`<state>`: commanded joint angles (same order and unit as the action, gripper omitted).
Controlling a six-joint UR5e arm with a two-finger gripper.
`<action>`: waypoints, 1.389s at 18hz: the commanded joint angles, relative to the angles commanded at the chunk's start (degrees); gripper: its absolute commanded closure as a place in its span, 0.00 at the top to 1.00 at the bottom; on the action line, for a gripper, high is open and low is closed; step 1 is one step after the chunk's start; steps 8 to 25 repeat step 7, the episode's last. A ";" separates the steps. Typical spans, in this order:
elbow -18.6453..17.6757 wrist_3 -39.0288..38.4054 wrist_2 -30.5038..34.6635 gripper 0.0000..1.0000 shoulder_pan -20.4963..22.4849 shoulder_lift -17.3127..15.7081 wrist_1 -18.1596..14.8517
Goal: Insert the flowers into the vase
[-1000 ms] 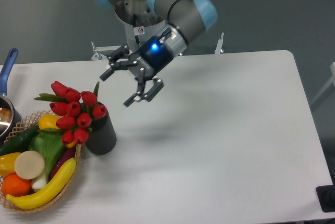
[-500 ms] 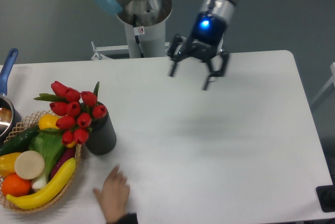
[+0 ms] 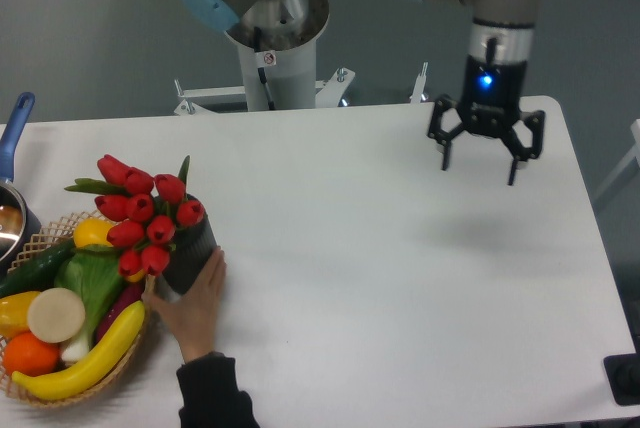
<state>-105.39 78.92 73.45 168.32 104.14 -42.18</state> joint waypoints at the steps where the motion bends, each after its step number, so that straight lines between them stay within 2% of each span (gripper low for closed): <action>1: 0.27 0.52 1.85 1.00 -1.05 0.70 0.17; 3: 2.19 0.62 5.54 1.00 -2.72 3.33 0.08; 5: 4.04 0.62 11.60 1.00 -6.05 4.57 -0.18; 7: 4.23 0.70 15.66 1.00 -8.09 5.45 -0.09; 25: 4.23 0.70 15.66 1.00 -8.09 5.45 -0.09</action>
